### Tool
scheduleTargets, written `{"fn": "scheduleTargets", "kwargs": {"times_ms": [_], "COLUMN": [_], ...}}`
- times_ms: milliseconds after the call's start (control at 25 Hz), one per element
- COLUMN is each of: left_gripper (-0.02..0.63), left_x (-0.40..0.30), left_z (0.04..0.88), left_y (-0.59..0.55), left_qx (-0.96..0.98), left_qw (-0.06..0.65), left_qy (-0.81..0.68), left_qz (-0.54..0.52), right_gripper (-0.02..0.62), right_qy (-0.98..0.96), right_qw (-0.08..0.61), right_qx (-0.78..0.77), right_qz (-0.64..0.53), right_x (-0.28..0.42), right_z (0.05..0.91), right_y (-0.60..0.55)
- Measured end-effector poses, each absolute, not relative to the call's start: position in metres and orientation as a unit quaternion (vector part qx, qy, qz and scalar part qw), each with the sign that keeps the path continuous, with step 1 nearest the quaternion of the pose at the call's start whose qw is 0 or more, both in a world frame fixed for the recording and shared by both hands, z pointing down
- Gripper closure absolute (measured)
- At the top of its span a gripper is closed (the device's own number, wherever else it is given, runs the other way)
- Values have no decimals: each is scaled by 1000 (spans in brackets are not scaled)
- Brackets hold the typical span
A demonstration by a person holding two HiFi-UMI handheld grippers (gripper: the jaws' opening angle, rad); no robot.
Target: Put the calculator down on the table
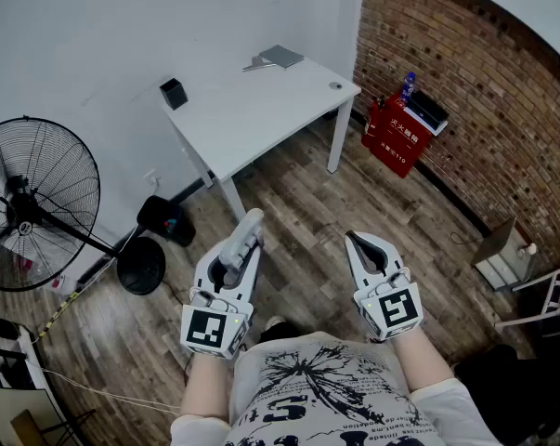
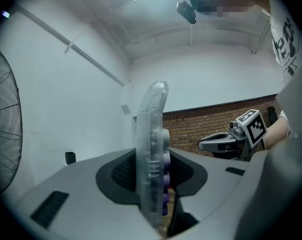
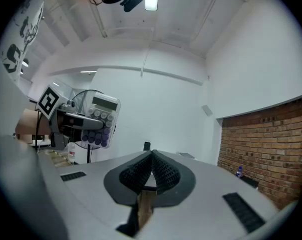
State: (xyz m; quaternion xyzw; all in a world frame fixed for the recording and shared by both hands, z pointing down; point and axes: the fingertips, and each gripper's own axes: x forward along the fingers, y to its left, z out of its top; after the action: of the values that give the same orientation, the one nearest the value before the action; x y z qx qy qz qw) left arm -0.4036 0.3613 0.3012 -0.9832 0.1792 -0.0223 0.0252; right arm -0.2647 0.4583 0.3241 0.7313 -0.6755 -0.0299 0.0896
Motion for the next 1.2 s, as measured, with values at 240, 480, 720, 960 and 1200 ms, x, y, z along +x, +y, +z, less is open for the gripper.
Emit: {"fn": "scheduleTargets", "kwargs": {"times_ms": [240, 480, 720, 960, 1200], "left_gripper": [465, 465, 465, 465, 465], "left_x": [-396, -384, -364, -333, -278], "left_z": [302, 305, 314, 327, 340], "left_y": [372, 381, 386, 354, 286], "left_qx": [-983, -984, -984, -982, -983], "left_qw": [23, 20, 15, 9, 1], "left_qy": [178, 177, 174, 182, 179], "left_qz": [-23, -25, -31, -42, -42], "right_gripper": [581, 581, 581, 581, 580], "right_qy": [-675, -674, -661, -666, -661], "right_qw": [88, 86, 70, 71, 84], "right_qx": [732, 733, 747, 742, 746], "right_qz": [-27, -25, -14, -3, 2], "right_x": [-260, -250, -223, -190, -139], "right_z": [327, 331, 338, 351, 363], "right_y": [472, 483, 489, 459, 396]}}
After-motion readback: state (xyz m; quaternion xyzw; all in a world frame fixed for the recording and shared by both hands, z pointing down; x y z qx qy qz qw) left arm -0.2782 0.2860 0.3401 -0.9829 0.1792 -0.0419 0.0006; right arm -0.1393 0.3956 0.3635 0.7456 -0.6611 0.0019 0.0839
